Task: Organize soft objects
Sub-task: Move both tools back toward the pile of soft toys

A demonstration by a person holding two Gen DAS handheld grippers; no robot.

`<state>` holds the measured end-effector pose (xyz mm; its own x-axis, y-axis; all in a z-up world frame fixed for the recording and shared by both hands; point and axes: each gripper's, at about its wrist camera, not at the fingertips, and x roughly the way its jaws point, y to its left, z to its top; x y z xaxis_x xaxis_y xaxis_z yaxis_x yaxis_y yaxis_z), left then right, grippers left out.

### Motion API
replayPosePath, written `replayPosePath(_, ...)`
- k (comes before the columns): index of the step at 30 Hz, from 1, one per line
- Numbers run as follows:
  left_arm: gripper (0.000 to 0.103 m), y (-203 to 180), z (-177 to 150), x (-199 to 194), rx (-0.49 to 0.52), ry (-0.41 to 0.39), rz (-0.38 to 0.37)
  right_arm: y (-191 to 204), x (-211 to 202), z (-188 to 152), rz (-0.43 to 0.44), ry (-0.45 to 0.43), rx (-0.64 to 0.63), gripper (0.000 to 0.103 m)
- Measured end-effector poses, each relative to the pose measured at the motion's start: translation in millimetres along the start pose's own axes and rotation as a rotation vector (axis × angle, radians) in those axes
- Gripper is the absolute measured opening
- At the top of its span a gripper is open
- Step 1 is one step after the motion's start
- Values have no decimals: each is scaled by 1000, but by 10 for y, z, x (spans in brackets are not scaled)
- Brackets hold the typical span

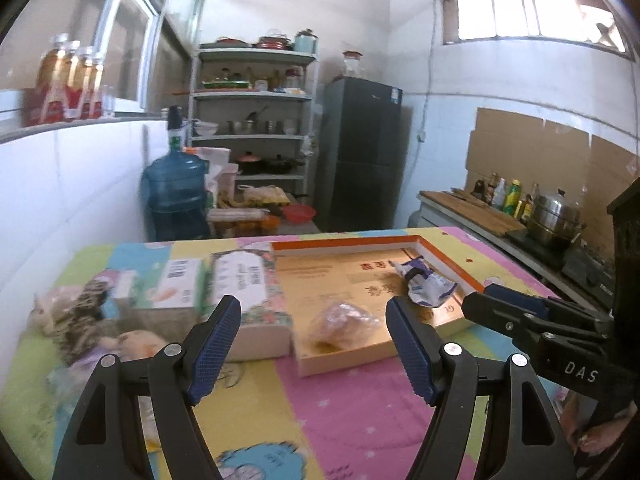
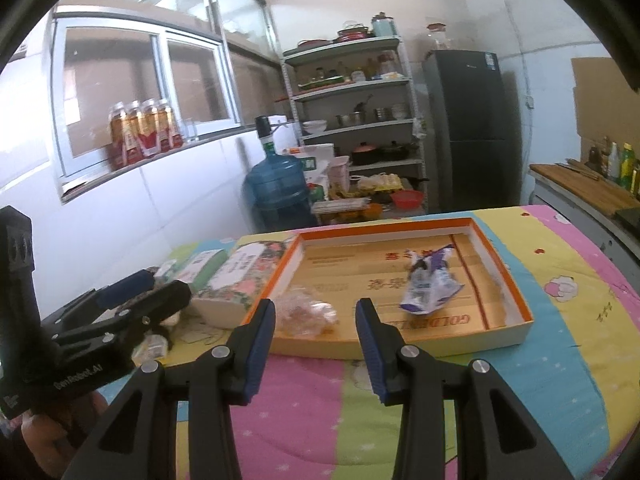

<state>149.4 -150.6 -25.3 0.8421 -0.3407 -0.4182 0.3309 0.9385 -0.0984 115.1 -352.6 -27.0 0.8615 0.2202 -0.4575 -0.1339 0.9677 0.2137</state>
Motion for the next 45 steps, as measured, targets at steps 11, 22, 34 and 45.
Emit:
replayPosePath(11,77,649,-165,-706,-45,-88,131,676,95,-97,106,30,-81,42)
replayPosePath(22,77,1231,-504,-946,-82,-58,155,1208,363,-216,187,83,-114,42)
replayPosePath(34,77,1503,-783,-607,-113,42,90,1416,632,-389,201,142,-122,42)
replayPosePath(45,77,1484,-833,-156,-99,127,65,1288,779,-439,179,166,-96,42)
